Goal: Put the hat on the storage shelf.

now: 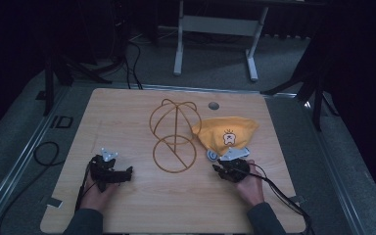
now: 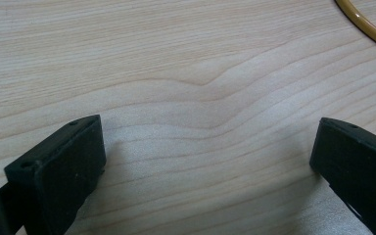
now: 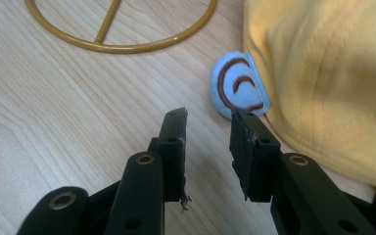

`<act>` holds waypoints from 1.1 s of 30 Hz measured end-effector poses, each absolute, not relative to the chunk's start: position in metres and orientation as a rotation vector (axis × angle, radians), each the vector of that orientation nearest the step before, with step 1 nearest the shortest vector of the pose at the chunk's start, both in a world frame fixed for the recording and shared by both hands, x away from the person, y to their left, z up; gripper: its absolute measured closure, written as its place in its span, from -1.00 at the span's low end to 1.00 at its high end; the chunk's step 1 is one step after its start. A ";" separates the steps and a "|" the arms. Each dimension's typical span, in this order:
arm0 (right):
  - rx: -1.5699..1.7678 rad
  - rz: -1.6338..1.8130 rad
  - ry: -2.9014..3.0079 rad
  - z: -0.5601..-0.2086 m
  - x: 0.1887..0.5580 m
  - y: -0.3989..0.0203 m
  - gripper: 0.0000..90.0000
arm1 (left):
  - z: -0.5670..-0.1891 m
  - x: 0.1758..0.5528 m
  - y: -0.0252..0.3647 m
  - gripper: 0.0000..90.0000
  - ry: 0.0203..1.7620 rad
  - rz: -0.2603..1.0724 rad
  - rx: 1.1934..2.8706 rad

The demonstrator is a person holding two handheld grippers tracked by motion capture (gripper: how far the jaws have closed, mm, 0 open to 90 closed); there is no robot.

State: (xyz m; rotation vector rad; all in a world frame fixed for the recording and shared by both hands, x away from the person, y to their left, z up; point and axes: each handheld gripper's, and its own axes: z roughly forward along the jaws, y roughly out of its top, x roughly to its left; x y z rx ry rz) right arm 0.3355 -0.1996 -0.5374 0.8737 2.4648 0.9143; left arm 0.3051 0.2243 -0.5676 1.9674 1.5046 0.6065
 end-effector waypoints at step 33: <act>0.733 0.736 2.512 -0.526 0.367 -0.171 0.33 | -0.568 0.305 0.224 -1.00 1.505 0.605 1.966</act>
